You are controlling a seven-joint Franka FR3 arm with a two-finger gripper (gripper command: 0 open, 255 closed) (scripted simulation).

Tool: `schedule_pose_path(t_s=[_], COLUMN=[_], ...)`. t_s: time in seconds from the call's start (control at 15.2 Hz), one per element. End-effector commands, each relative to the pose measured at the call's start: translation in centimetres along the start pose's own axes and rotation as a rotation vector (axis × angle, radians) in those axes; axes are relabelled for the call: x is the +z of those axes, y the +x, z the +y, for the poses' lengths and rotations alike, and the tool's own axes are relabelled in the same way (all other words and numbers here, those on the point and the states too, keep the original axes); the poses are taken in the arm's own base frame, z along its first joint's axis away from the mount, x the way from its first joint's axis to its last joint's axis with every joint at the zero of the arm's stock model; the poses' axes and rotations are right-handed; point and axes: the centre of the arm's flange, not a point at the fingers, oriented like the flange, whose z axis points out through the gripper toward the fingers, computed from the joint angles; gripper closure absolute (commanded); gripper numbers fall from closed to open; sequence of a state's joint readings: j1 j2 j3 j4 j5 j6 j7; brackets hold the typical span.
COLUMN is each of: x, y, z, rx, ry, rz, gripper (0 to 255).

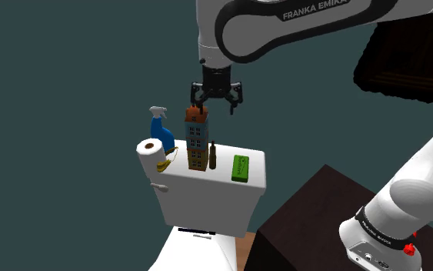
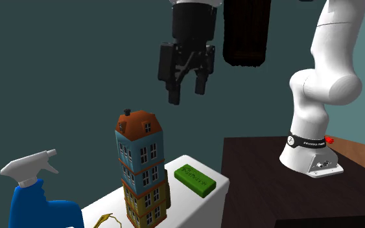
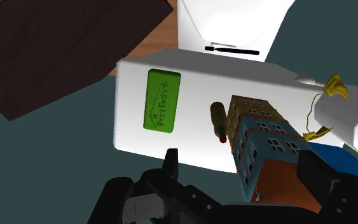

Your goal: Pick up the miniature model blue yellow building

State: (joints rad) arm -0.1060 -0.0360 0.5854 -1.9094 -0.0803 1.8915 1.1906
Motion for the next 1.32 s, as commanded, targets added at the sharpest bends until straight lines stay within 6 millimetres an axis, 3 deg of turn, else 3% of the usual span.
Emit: schedule_pose_path(t_s=[0.0, 0.33, 0.92, 0.99, 1.25], x=[0.6, 1.5, 5.5, 5.5, 5.6], y=[1.0, 3.5, 3.1, 3.1, 3.1], z=[-2.5, -8.0, -8.1, -8.1, -8.1], rx=[0.051, 0.159, 0.159, 0.159, 0.159], ry=[0.000, -0.006, -0.006, -0.006, -0.006], rz=[0.019, 0.061, 0.061, 0.061, 0.061], gripper=[0, 0, 0, 255, 255])
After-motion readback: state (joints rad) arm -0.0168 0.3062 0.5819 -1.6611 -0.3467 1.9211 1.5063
